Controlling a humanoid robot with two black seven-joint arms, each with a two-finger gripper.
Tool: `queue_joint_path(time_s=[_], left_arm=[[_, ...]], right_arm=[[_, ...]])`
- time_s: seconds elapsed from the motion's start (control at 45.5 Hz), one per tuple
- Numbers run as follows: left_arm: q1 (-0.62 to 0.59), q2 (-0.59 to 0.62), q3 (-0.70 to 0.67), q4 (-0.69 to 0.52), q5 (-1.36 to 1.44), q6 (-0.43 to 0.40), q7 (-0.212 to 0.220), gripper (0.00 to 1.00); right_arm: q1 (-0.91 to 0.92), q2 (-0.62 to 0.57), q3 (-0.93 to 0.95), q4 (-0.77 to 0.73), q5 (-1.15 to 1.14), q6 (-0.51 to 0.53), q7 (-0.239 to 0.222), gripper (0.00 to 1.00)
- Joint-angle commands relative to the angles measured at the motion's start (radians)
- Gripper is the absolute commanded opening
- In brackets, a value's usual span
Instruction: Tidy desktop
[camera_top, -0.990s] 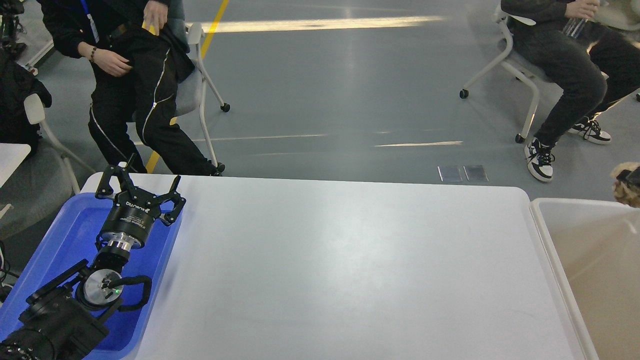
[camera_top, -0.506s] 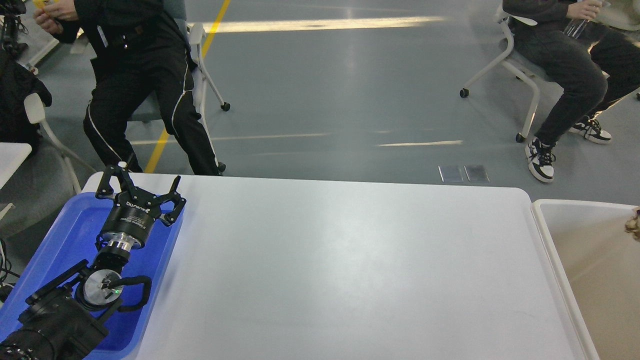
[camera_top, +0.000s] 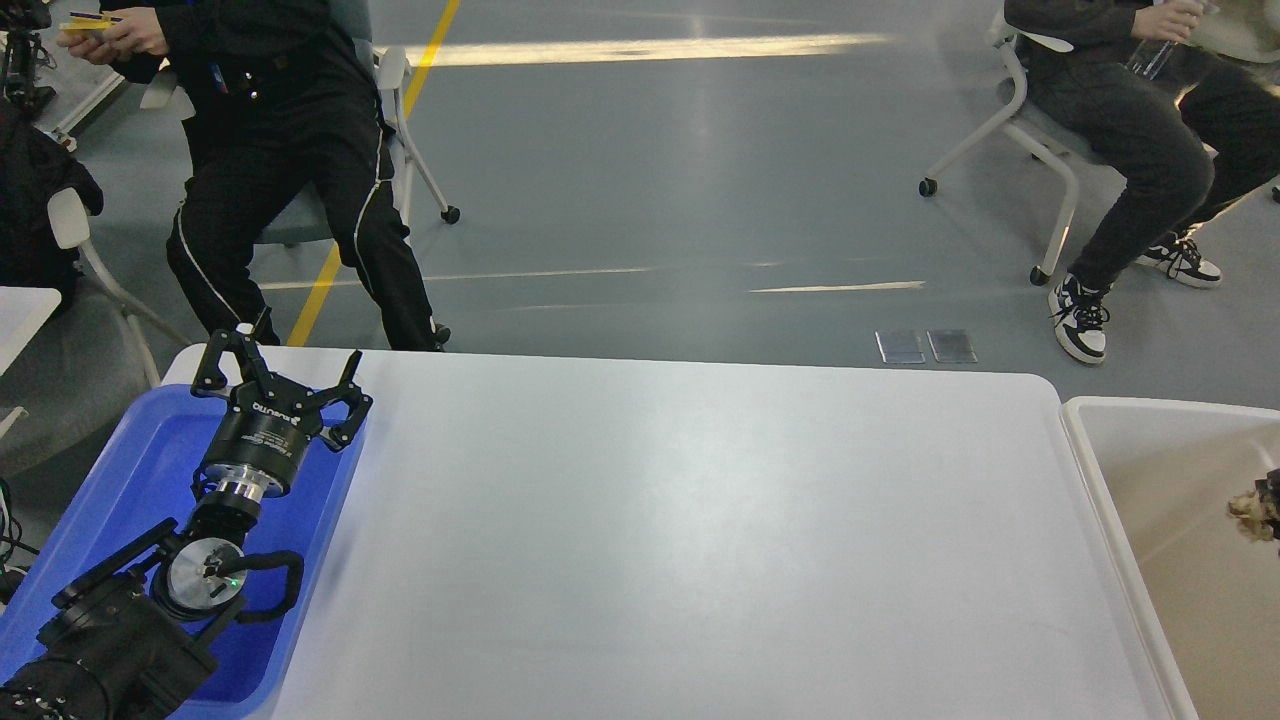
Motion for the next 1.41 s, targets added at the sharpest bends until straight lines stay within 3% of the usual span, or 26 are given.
queue_joint_path(time_s=[0.0,0.264,0.308,0.396,0.44,0.484,0.506,1.386], left_arm=[[0.0,0.0,0.0,0.0,0.0,0.0,0.0,1.0],[0.0,0.0,0.0,-0.001,0.0,0.0,0.0,1.0],[0.0,0.0,0.0,0.0,0.0,0.0,0.0,1.0],[0.0,0.0,0.0,0.0,0.0,0.0,0.0,1.0],[0.0,0.0,0.0,-0.001,0.0,0.0,0.0,1.0],[0.0,0.0,0.0,-0.001,0.0,0.0,0.0,1.0],[0.0,0.0,0.0,0.0,0.0,0.0,0.0,1.0],[0.0,0.002,0.0,-0.001,0.0,0.0,0.0,1.0]], right_arm=[[-0.026,0.139,0.028,-0.23,0.011,0.069,-0.001,0.0],[-0.022,0.147,0.037,-0.242,0.014,0.058,-0.008,0.0],[-0.023,0.149,0.036,-0.242,0.016,0.058,-0.01,0.05],[-0.025,0.155,0.035,-0.244,0.019,0.056,-0.008,0.29],[-0.023,0.153,0.035,-0.245,0.019,0.055,-0.01,0.56],[-0.022,0.153,0.035,-0.247,0.021,0.052,-0.01,0.94],[-0.02,0.152,0.035,-0.248,0.022,0.049,-0.01,1.0],[0.038,0.156,0.031,-0.265,0.025,0.056,-0.007,1.0]])
